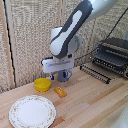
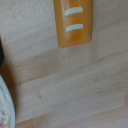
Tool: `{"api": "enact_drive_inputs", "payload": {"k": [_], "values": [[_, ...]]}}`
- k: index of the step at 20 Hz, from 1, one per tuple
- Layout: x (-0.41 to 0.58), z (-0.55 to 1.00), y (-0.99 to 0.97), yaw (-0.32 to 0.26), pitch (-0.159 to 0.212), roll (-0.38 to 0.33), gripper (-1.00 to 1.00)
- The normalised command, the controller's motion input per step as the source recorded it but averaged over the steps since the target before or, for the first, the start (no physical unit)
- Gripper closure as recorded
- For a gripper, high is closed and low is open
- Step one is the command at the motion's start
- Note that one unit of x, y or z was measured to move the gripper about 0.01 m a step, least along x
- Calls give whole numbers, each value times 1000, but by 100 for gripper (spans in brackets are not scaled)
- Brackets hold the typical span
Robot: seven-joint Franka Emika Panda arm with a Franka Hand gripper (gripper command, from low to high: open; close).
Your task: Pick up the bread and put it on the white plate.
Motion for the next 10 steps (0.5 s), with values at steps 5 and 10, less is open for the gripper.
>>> {"api": "enact_drive_inputs", "payload": {"k": [5,10], "values": [[-43,-372,-14,89,7,-45,-100],[0,-246,-118,137,-14,-32,-100]]}}
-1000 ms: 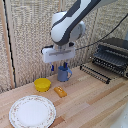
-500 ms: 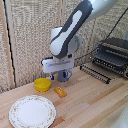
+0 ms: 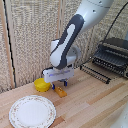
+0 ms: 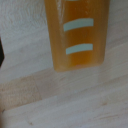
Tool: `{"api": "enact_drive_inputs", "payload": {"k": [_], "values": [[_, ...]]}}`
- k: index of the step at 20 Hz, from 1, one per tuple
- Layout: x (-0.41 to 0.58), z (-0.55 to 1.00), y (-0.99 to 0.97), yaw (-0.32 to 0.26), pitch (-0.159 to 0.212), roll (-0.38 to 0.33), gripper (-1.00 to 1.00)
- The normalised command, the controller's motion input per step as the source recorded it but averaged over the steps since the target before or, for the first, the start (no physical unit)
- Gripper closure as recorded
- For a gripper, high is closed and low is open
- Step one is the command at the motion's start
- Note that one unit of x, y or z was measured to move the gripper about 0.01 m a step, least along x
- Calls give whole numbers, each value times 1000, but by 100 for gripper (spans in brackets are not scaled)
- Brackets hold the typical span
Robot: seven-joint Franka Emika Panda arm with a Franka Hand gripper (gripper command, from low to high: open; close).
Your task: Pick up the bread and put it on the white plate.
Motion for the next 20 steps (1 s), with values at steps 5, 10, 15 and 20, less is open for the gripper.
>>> {"api": "enact_drive_inputs", "payload": {"k": [5,10,15,20], "values": [[6,-149,-98,151,-34,-41,-100],[0,-62,-95,142,-16,-18,-100],[6,-70,-61,111,-1,-21,100],[5,-107,-58,119,0,-32,100]]}}
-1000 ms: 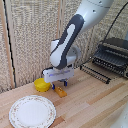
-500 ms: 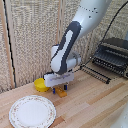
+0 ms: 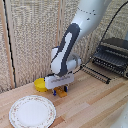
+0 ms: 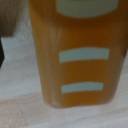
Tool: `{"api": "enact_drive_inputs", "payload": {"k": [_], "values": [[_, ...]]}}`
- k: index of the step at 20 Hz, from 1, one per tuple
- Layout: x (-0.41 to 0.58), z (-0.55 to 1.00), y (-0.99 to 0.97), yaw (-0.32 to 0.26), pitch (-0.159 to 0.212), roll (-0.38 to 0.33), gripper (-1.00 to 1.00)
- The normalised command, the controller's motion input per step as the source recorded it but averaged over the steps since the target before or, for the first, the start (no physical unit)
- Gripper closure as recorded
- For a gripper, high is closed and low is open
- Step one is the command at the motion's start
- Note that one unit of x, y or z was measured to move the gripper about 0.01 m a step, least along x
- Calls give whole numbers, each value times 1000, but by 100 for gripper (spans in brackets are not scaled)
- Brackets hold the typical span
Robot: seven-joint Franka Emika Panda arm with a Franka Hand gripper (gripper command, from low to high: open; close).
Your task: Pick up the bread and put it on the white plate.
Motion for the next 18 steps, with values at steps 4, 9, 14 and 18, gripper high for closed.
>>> {"api": "enact_drive_inputs", "payload": {"k": [4,9,14,18], "values": [[0,-54,-37,104,0,-10,100],[-5,91,0,33,-25,3,100],[0,859,108,1,-8,4,100],[0,1000,238,0,-17,0,100]]}}
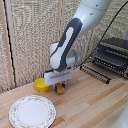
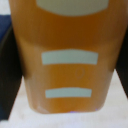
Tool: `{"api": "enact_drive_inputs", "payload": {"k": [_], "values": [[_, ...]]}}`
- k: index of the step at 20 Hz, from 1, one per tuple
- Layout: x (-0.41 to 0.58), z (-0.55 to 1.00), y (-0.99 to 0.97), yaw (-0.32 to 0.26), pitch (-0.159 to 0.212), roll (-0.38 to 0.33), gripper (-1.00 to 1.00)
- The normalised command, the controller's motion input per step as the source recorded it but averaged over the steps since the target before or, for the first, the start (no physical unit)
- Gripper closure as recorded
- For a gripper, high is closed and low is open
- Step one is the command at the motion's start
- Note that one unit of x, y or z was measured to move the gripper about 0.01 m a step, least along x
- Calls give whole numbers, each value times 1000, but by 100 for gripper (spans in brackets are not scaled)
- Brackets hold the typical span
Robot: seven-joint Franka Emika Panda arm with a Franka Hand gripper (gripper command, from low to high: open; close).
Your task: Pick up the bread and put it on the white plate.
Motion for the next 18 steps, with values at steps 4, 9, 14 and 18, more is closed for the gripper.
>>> {"api": "enact_drive_inputs", "payload": {"k": [4,9,14,18], "values": [[0,927,510,5,-1,-7,100],[-65,580,749,24,36,-21,100],[-58,297,850,16,118,-4,100],[-2,88,876,18,167,-25,100]]}}
